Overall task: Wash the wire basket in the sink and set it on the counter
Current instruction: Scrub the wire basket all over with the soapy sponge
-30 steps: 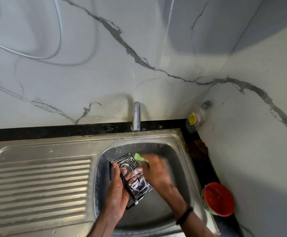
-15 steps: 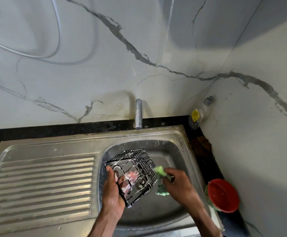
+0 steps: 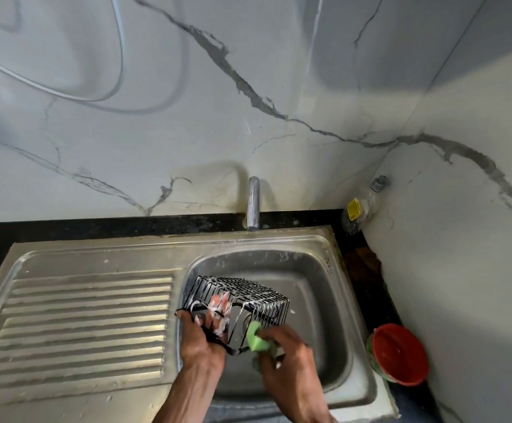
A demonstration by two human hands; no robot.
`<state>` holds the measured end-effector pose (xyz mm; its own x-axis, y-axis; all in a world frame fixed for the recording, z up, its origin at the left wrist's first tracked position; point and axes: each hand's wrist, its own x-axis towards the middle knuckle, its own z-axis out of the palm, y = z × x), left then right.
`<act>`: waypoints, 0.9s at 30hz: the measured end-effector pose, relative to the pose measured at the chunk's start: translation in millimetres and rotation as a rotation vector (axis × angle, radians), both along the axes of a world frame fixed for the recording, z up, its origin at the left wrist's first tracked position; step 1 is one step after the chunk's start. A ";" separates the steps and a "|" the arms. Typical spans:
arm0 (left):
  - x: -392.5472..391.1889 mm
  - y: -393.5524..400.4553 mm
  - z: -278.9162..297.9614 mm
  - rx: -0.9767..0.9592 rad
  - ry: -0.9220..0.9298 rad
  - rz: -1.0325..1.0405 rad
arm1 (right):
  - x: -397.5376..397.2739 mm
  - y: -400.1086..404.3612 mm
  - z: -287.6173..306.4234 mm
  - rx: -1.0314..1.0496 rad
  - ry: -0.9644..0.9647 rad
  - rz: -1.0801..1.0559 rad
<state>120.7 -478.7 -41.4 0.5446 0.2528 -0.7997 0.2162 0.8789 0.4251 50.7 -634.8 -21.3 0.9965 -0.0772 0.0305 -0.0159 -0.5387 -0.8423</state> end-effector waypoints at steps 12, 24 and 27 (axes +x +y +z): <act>2.7 -0.9 12.4 -0.065 0.018 0.040 | 3.5 18.8 -1.3 -0.157 -0.014 0.231; -1.6 3.0 10.7 -0.297 -0.083 0.101 | 32.1 3.6 -1.4 0.077 0.010 -0.158; -0.2 11.1 16.6 -0.304 -0.108 0.121 | 20.4 5.5 -12.3 -0.039 -0.099 -0.060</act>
<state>120.5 -467.7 -24.7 0.6112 0.0799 -0.7875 0.0706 0.9854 0.1548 71.2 -629.3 -33.6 0.9821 -0.1336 0.1327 0.0330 -0.5717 -0.8198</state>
